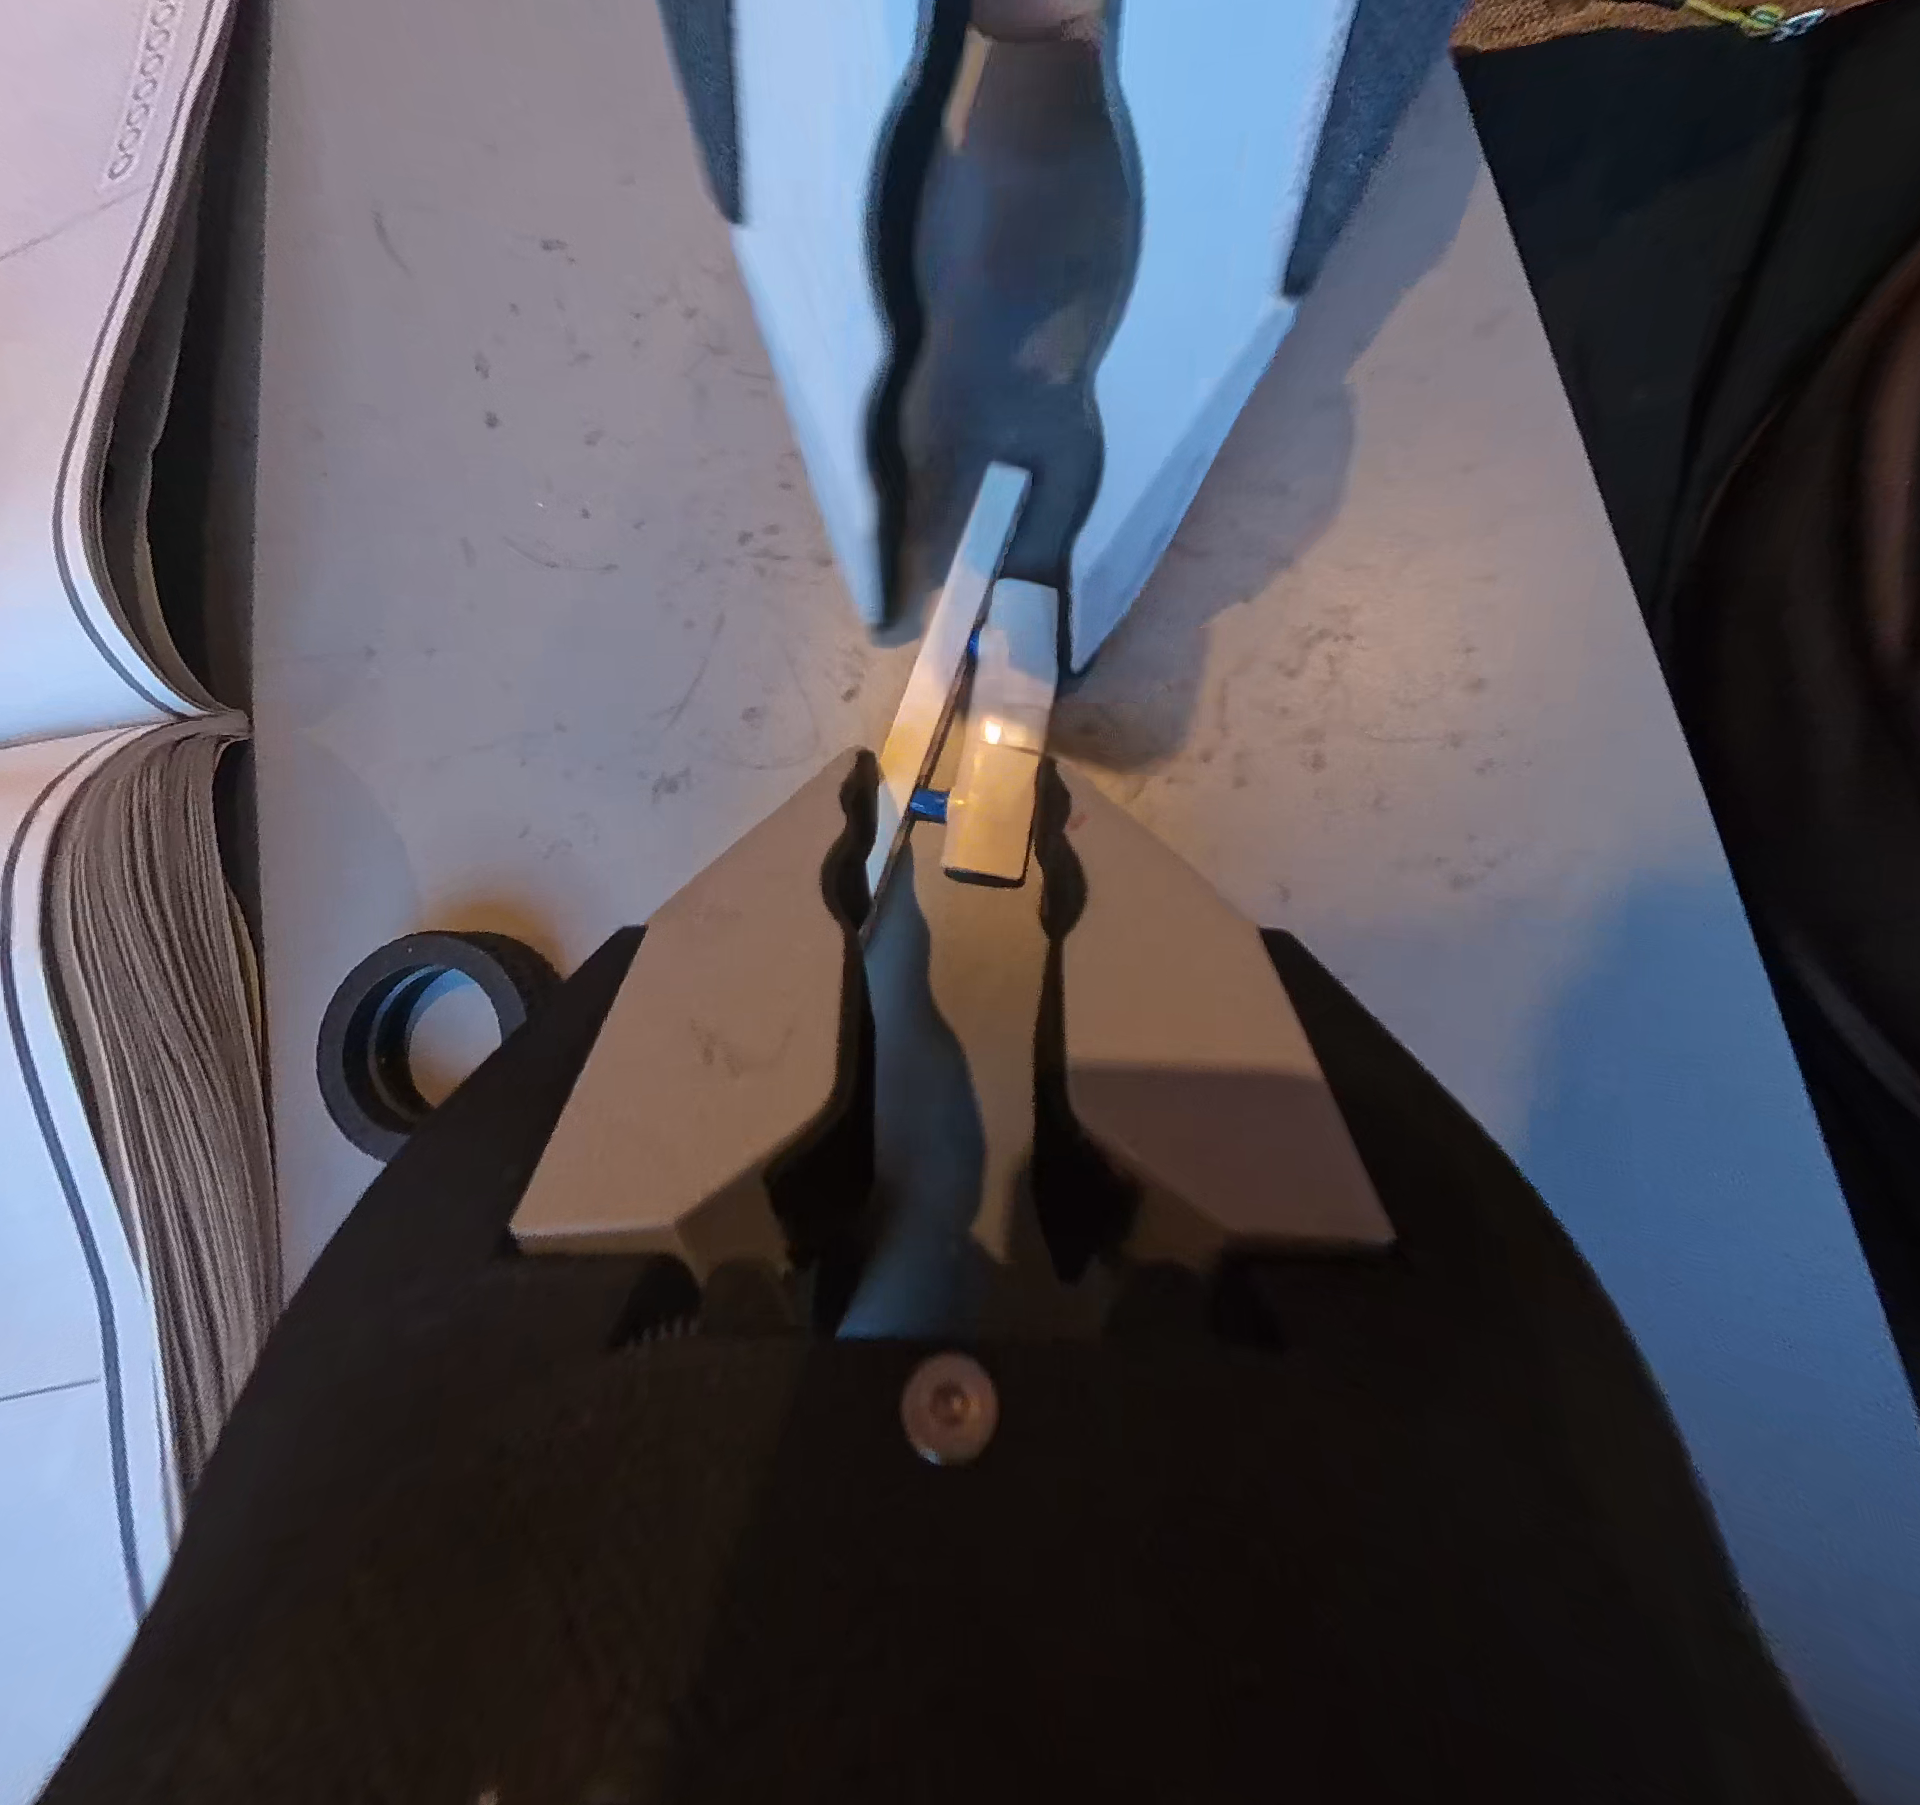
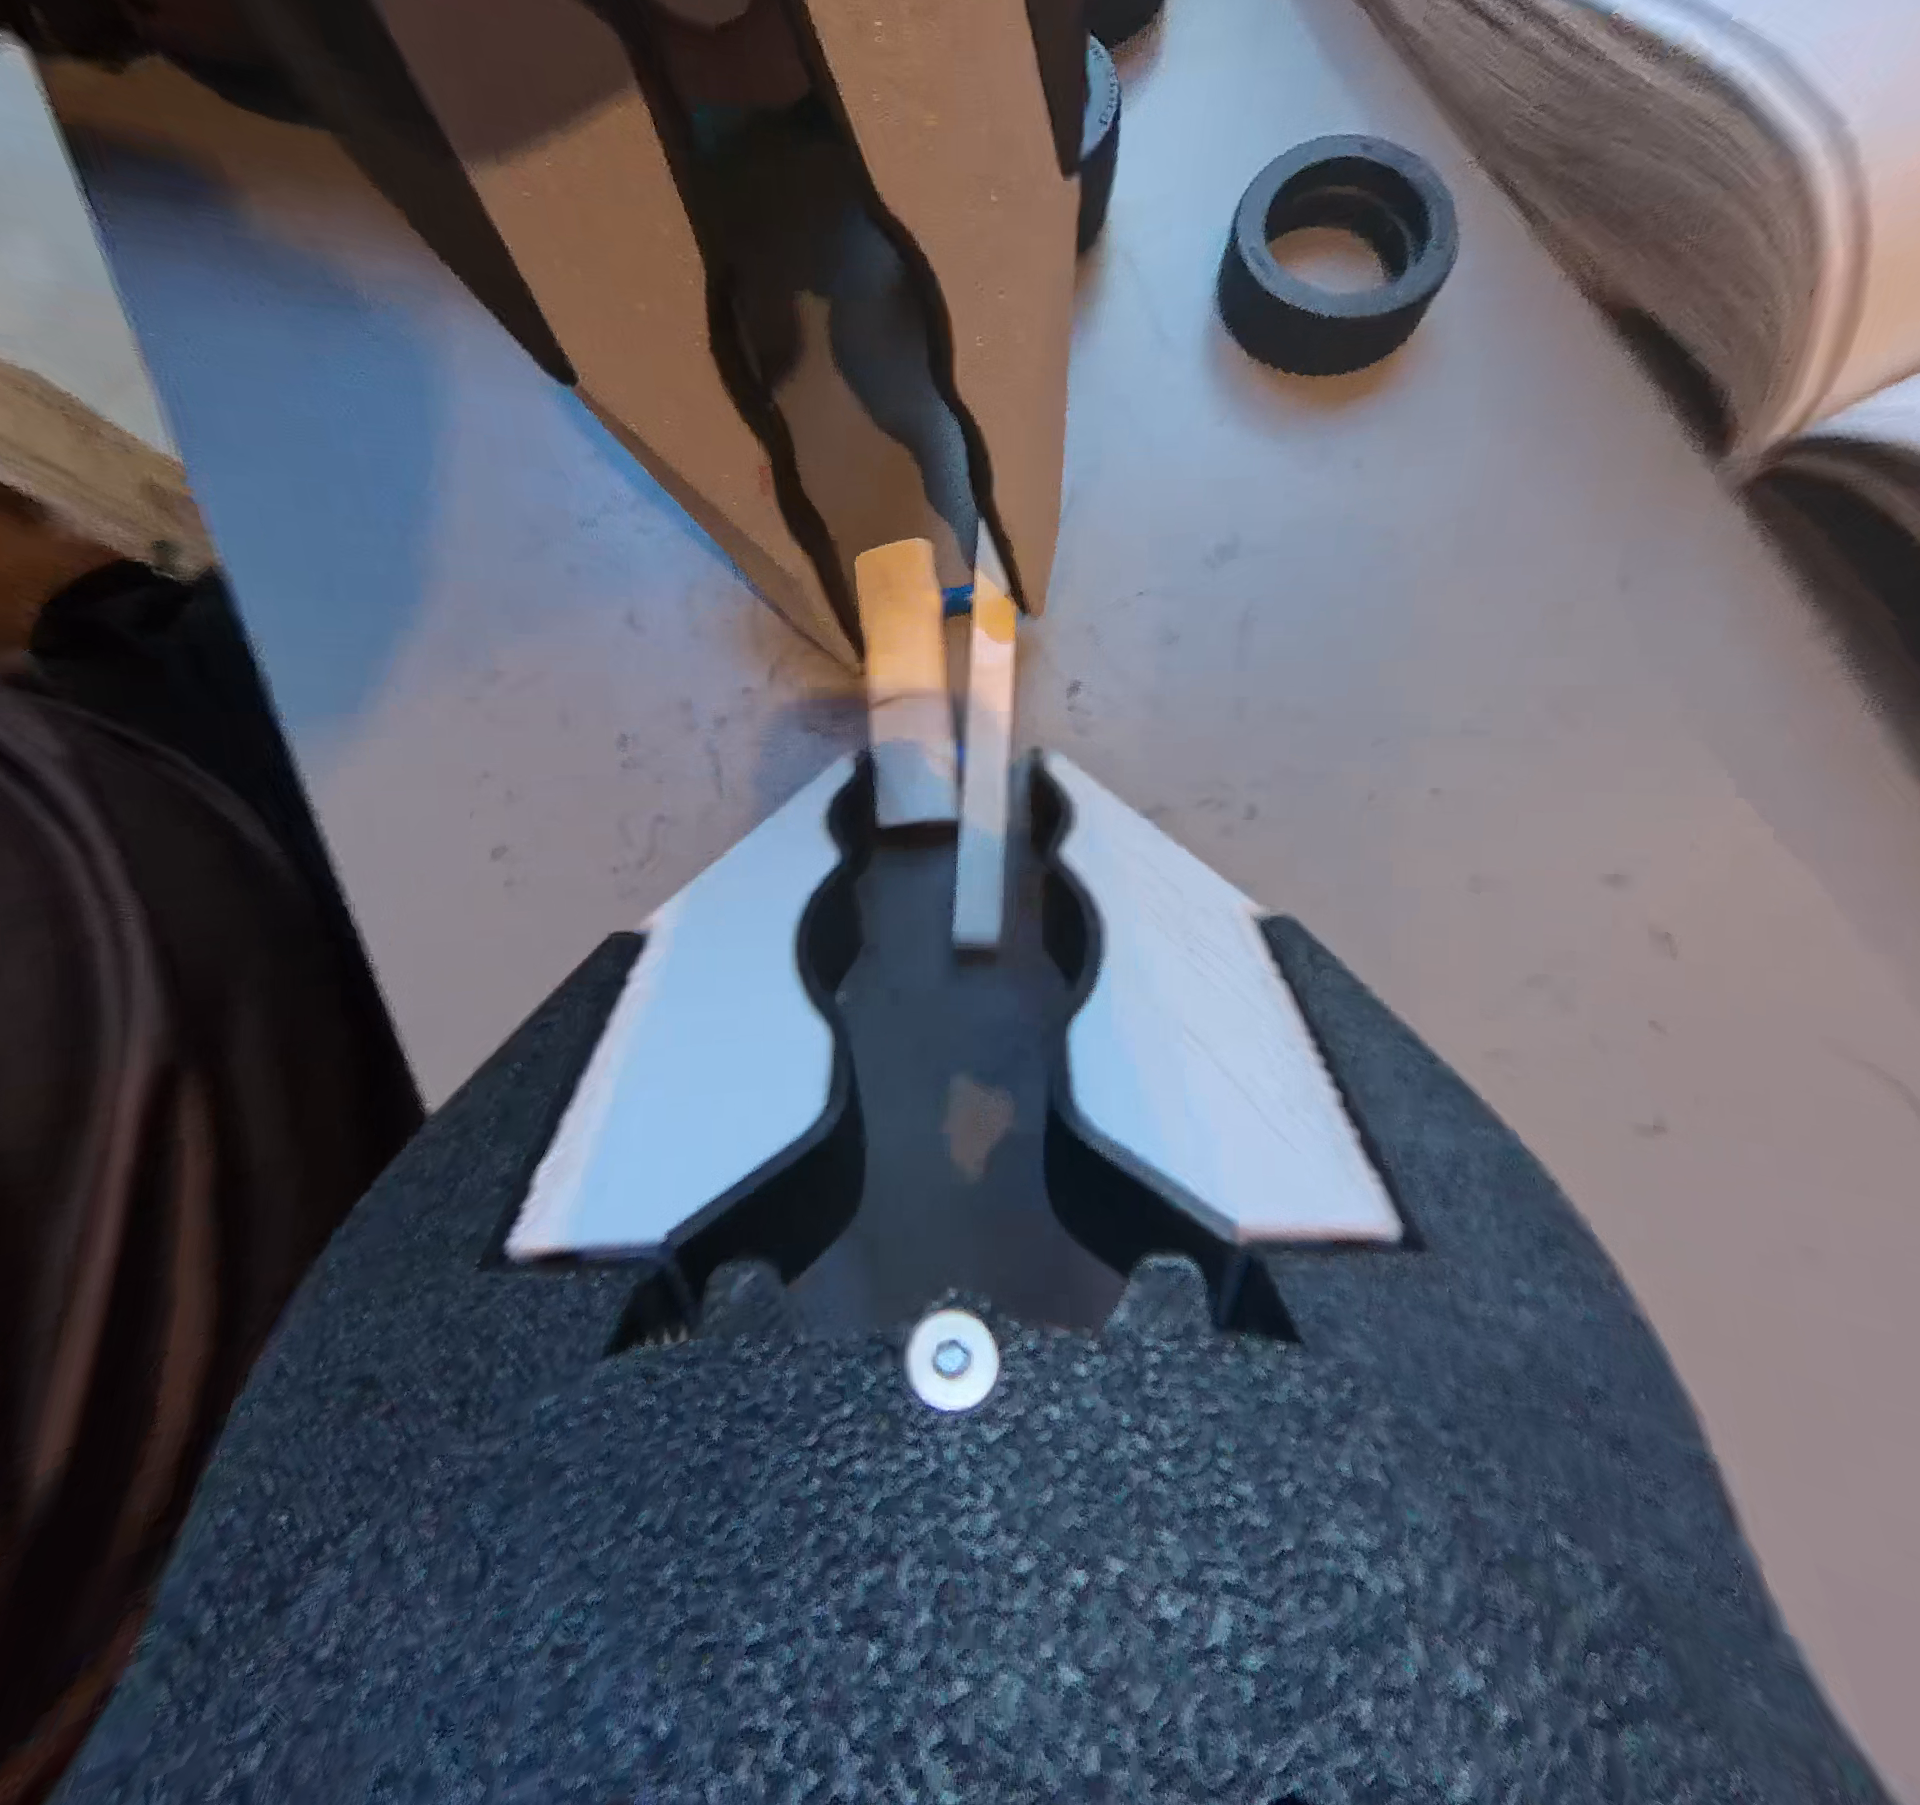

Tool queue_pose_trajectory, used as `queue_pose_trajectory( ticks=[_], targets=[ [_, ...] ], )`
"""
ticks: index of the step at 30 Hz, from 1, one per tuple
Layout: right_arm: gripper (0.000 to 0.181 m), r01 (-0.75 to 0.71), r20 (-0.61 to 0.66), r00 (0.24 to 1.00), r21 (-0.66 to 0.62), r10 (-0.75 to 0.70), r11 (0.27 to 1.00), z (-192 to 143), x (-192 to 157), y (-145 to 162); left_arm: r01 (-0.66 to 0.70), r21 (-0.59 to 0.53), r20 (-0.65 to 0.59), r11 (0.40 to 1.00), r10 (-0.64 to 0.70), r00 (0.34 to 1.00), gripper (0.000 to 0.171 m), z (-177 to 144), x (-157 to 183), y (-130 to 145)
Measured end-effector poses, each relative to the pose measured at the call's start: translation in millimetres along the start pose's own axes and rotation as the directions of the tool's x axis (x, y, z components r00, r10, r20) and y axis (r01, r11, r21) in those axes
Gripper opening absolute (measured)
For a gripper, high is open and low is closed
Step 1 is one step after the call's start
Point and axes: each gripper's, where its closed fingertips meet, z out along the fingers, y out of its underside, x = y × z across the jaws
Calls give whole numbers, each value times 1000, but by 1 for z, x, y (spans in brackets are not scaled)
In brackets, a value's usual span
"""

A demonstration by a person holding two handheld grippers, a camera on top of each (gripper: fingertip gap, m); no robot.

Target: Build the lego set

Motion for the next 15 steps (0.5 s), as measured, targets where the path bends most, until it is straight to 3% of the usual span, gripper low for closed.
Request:
queue_pose_trajectory(
  ticks=[1,3,7,15],
  targets=[
    [41,46,-37,998,-1,-46,999,2,2,-5,6,-1,-3,1000,-6,1000,29,1,0,-1],
    [47,102,-10,995,0,-102,995,10,-5,-14,-2,-1,4,1000,2,1000,29,1,1,-2],
    [36,89,70,994,-8,-88,996,15,-8,-12,-17,-2,29,1000,17,999,28,0,0,-2],
    [30,119,87,989,39,-122,992,13,-7,-11,-53,-28,26,998,53,998,36,-6,-4,5]
  ],
)
